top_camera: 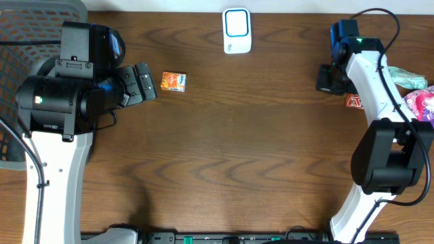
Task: Scan the item barcode
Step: 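Carry the red bar to the right side and release it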
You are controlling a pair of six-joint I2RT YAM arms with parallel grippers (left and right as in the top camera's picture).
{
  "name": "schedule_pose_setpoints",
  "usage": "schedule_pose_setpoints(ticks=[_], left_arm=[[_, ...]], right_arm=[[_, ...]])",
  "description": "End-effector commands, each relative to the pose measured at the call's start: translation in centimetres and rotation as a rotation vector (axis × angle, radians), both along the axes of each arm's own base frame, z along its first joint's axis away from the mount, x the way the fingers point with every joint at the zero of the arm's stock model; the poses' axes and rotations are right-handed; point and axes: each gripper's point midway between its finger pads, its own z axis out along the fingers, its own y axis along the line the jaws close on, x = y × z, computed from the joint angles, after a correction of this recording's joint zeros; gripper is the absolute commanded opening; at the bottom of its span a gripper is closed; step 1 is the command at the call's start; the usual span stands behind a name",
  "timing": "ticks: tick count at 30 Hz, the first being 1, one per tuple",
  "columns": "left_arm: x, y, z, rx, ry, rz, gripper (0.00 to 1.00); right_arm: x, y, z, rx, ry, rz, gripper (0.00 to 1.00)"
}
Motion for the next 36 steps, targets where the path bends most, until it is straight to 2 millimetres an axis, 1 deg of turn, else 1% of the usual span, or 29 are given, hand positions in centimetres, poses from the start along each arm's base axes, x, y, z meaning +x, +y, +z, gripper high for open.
schedule_pose_setpoints(ticks=[1, 3, 7, 12, 14, 18, 22, 25, 27, 31, 33, 35, 36], left_arm=[[0.0, 0.3, 0.1, 0.010, -0.002, 0.012, 0.98], [0.0, 0.3, 0.1, 0.010, -0.002, 0.012, 0.98], [0.0, 0.3, 0.1, 0.010, -0.002, 0.012, 0.98], [0.0, 0.3, 0.1, 0.010, -0.002, 0.012, 0.98], [0.0, 0.3, 0.1, 0.010, -0.002, 0.012, 0.98], [0.0, 0.3, 0.1, 0.010, -0.002, 0.012, 0.98], [0.0, 0.3, 0.1, 0.010, -0.002, 0.012, 0.98], [0.0, 0.3, 0.1, 0.010, -0.002, 0.012, 0.98], [0.0, 0.3, 0.1, 0.010, -0.002, 0.012, 0.98], [0.0, 0.3, 0.1, 0.010, -0.002, 0.012, 0.98], [0.0, 0.3, 0.1, 0.010, -0.002, 0.012, 0.98], [0.0, 0.3, 0.1, 0.010, -0.002, 0.012, 0.98], [0.0, 0.3, 0.1, 0.010, -0.002, 0.012, 0.98]], right_arm=[[-1.6, -3.9, -0.8, -0.146, 0.028, -0.116, 0.03], [-1.9, -4.5, -2.0, -0.134, 0.026, -0.132, 0.03], [-1.8, -5.2, -4.8, -0.077, -0.006, -0.132, 0.01], [-2.7, -6.6, -7.2, 0.013, -0.024, -0.195, 0.01], [-3.1, -7.2, -7.8, 0.054, -0.029, -0.221, 0.01], [-3.2, -7.8, -8.4, 0.119, -0.049, -0.225, 0.01], [-2.6, -8.5, -8.3, 0.146, -0.090, -0.235, 0.01], [-1.7, -8.4, -8.3, 0.168, -0.122, -0.217, 0.01], [-1.3, -8.0, -8.6, 0.192, -0.133, -0.211, 0.01], [-1.1, -7.8, -10.2, 0.211, -0.121, -0.213, 0.01], [-1.1, -7.9, -11.6, 0.208, -0.104, -0.217, 0.01], [-1.1, -8.4, -12.7, 0.191, -0.097, -0.225, 0.01], [-1.0, -9.0, -13.1, 0.171, -0.102, -0.232, 0.01]])
